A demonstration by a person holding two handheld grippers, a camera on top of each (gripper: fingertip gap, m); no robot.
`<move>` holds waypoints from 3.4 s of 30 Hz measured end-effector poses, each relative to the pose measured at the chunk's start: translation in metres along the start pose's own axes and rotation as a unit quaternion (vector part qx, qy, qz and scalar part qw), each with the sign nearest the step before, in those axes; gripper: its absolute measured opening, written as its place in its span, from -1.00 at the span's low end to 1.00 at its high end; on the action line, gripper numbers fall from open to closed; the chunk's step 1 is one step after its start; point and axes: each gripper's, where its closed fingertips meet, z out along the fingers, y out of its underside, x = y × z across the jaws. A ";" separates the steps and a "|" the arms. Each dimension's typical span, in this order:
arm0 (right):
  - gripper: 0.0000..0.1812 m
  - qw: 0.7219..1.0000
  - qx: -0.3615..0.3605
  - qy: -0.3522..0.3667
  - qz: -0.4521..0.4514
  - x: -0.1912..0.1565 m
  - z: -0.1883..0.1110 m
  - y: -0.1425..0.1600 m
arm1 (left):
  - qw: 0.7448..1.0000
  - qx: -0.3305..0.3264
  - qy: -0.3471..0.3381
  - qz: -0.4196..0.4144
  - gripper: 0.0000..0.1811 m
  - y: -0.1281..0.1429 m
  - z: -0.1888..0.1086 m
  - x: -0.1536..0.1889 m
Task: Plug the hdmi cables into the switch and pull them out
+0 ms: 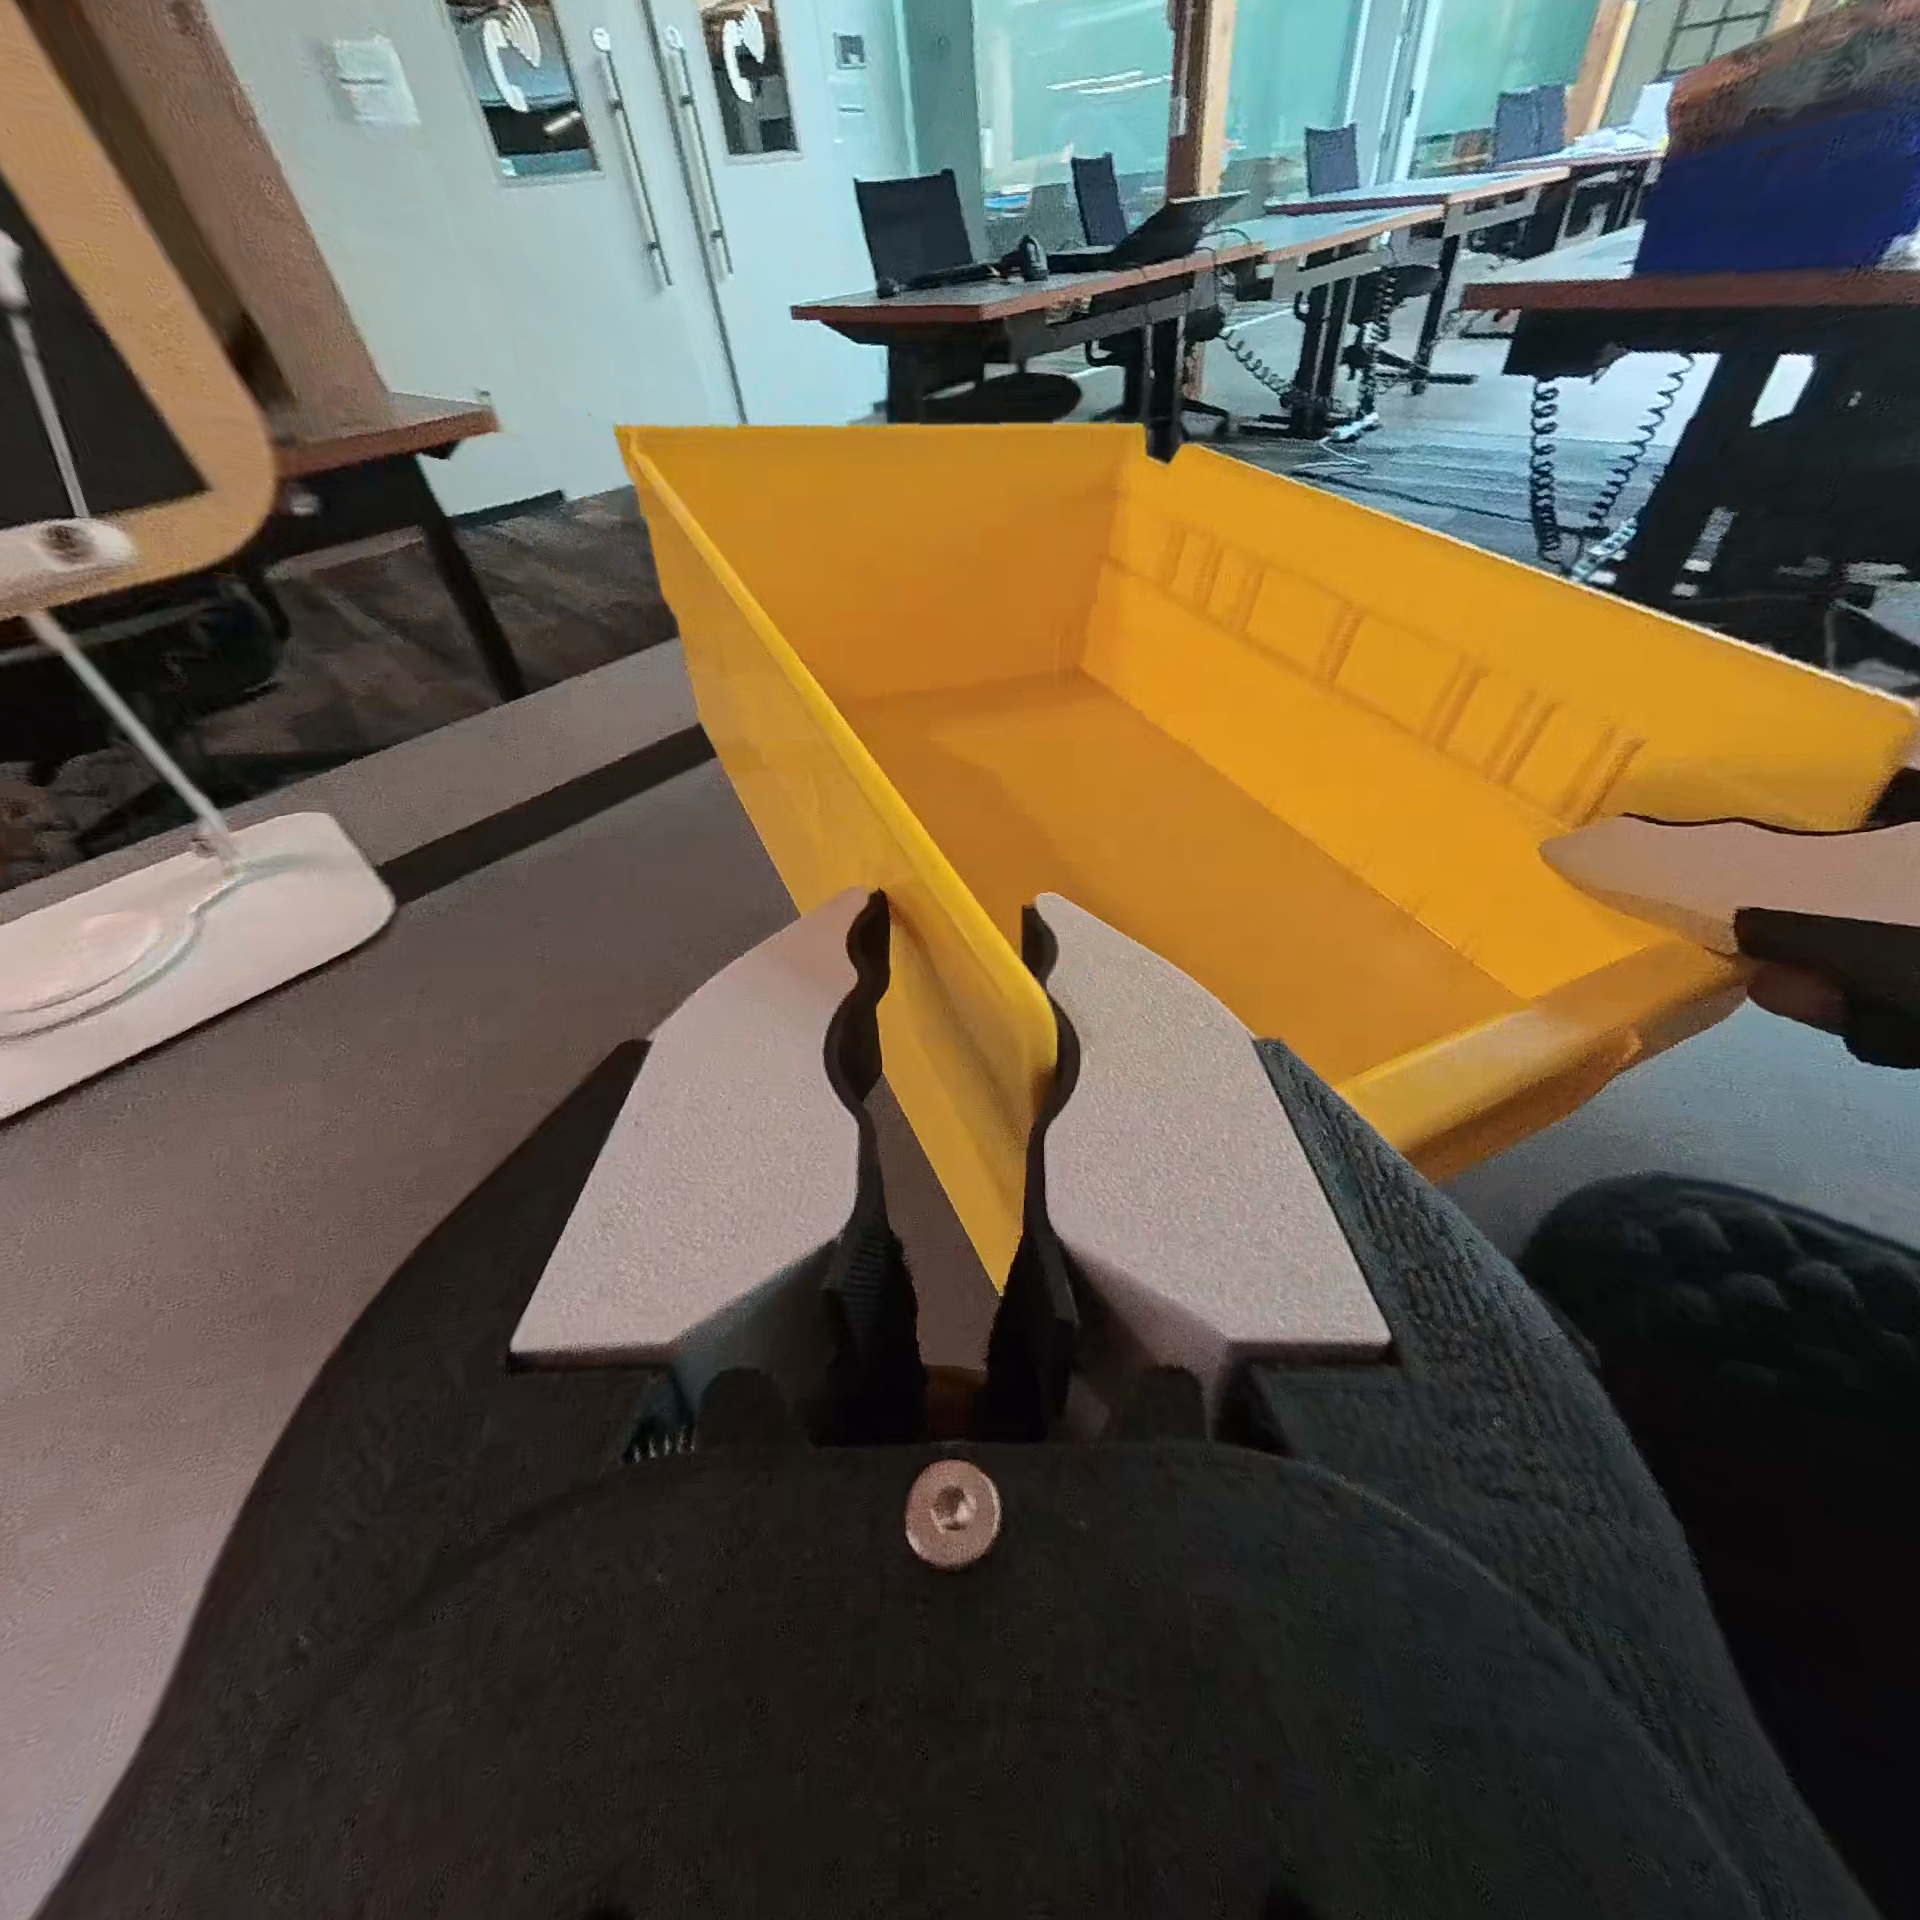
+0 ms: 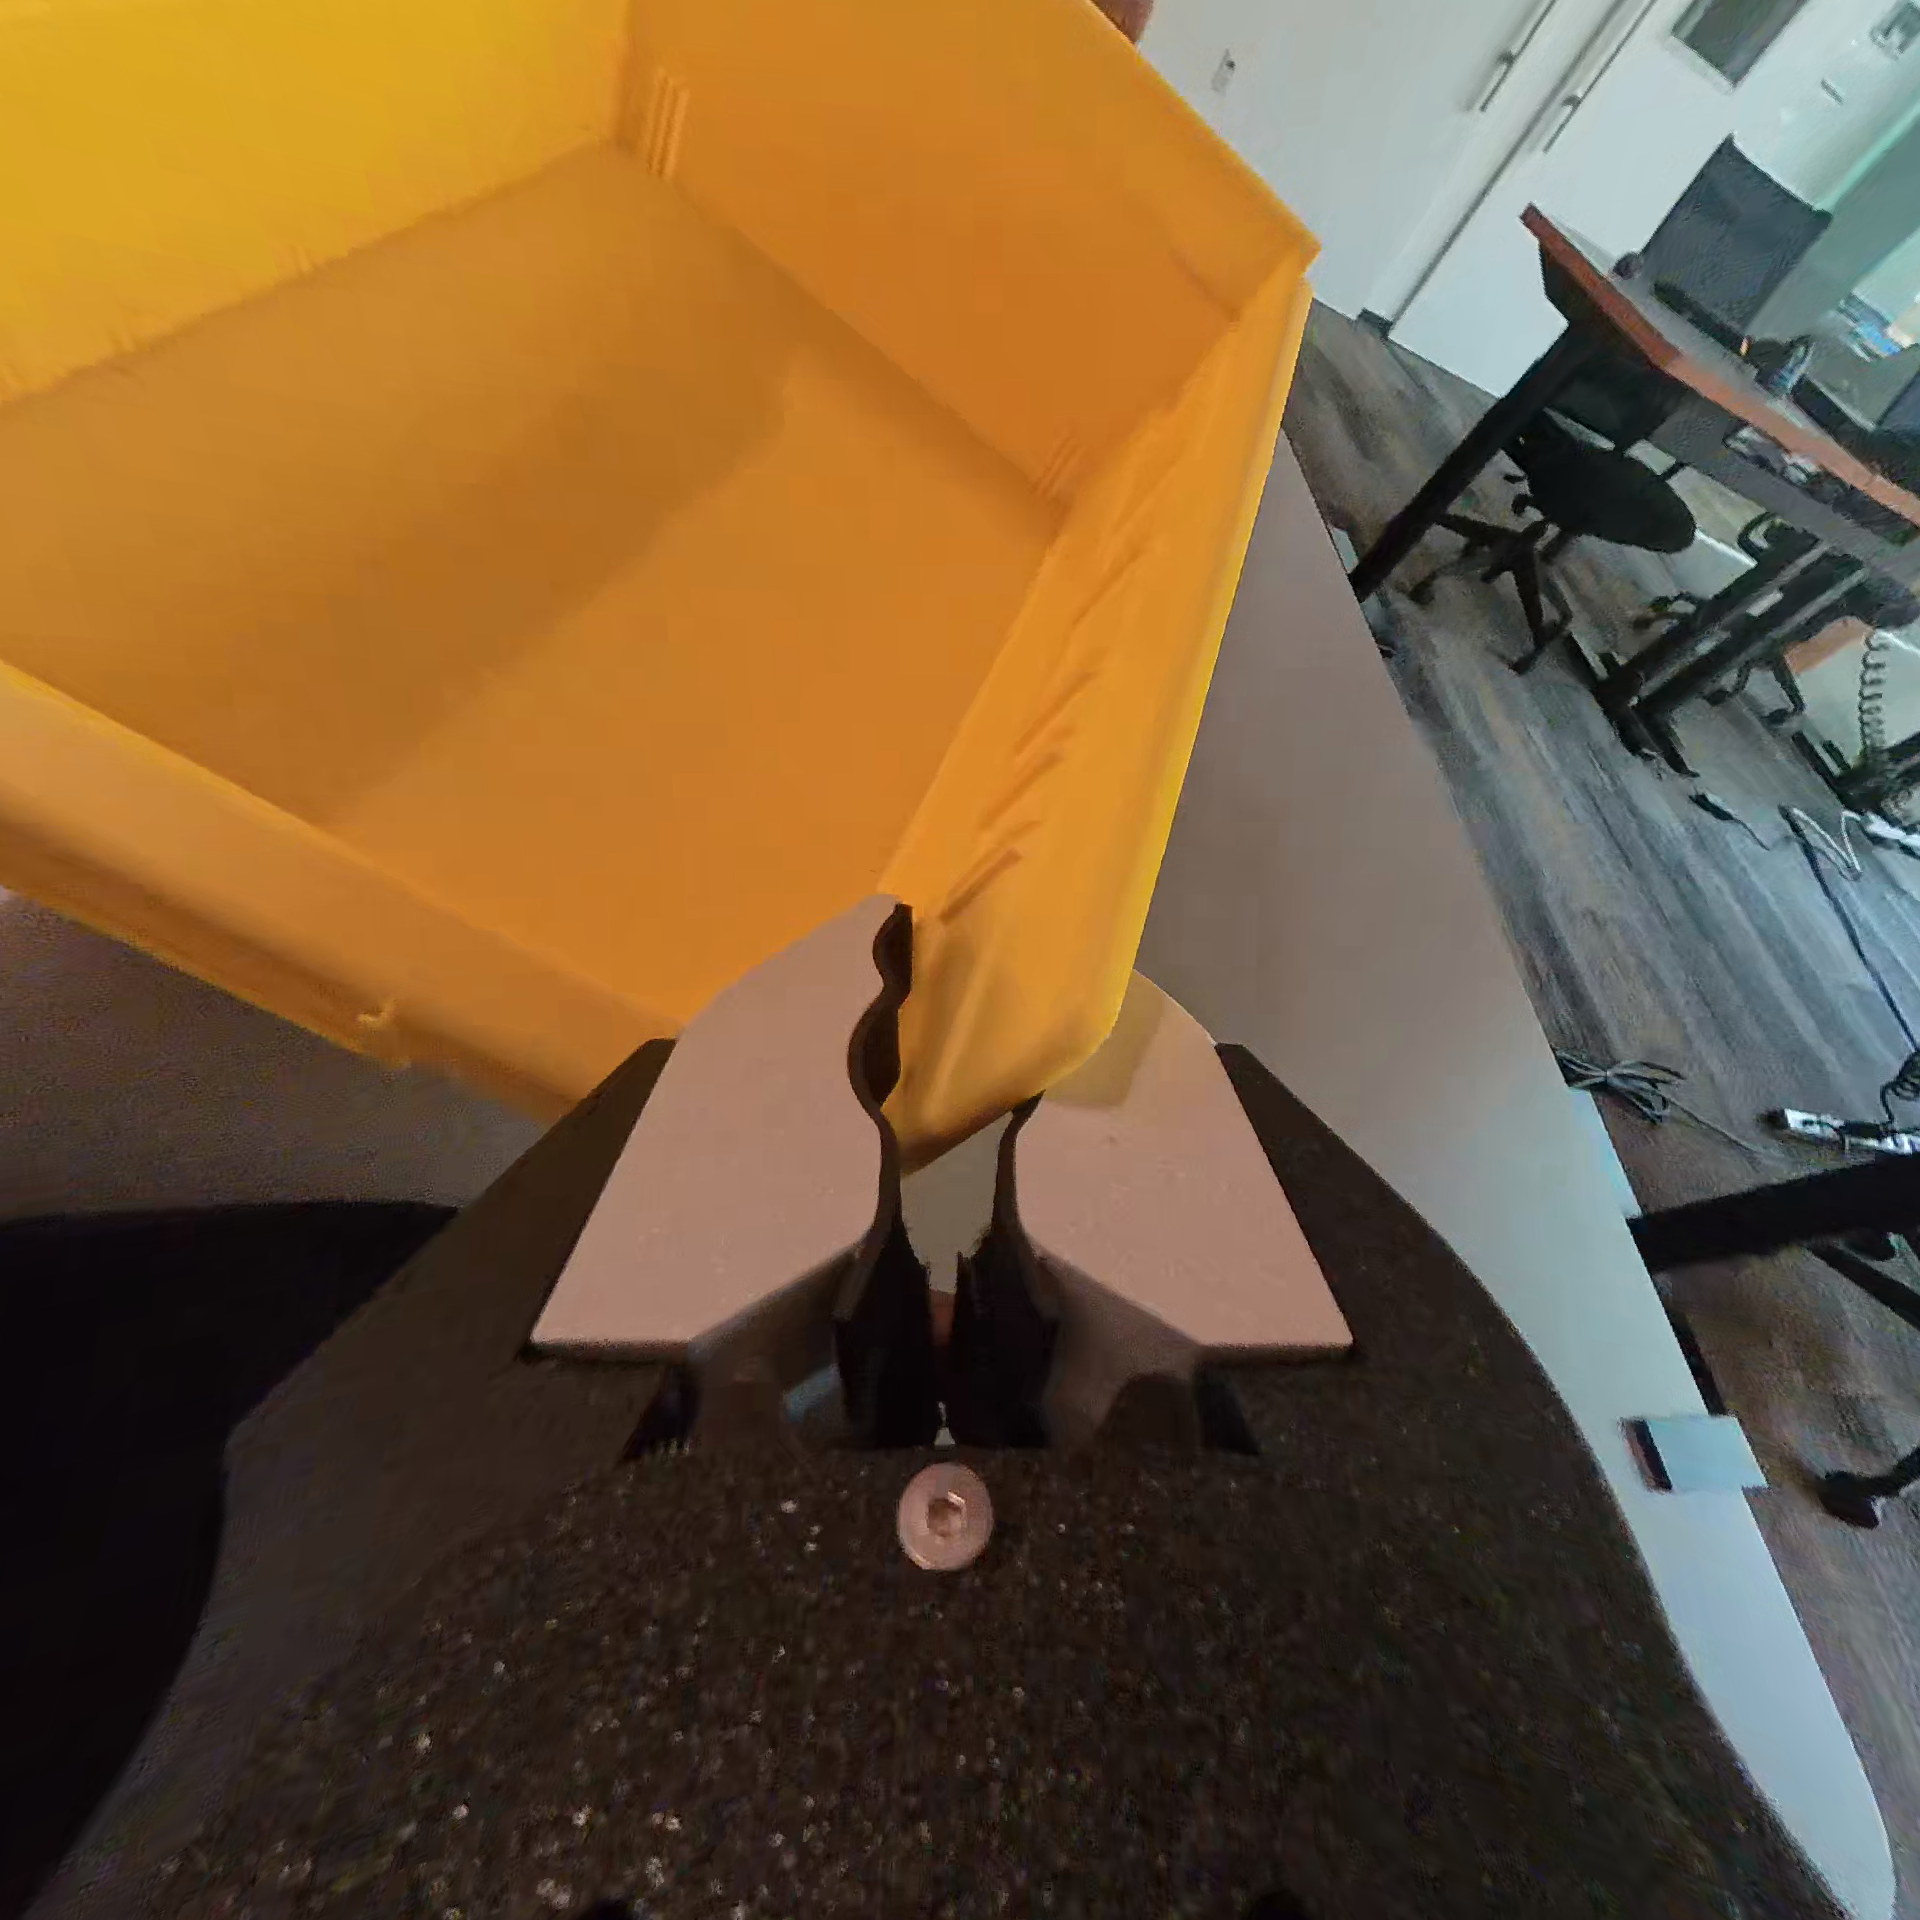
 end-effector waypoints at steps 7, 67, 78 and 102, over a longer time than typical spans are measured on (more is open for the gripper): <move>-0.85 0.998 -0.041 0.028 0.024 0.043 -0.003 0.047 | 0.997 -0.034 0.062 -0.007 -0.69 0.022 0.032 0.049; -0.90 0.998 -0.056 -0.013 -0.002 -0.095 0.008 -0.016 | 0.942 -0.116 -0.311 0.039 -0.86 0.128 -0.343 -0.285; -0.91 0.999 -0.037 -0.039 -0.004 -0.093 -0.001 -0.027 | 0.946 -0.108 -0.307 0.017 -0.90 0.132 -0.359 -0.288; -0.11 0.874 0.310 -0.375 0.021 -0.244 0.011 -0.168 | 0.970 -0.172 -0.170 -0.034 0.28 -0.031 -0.360 -0.351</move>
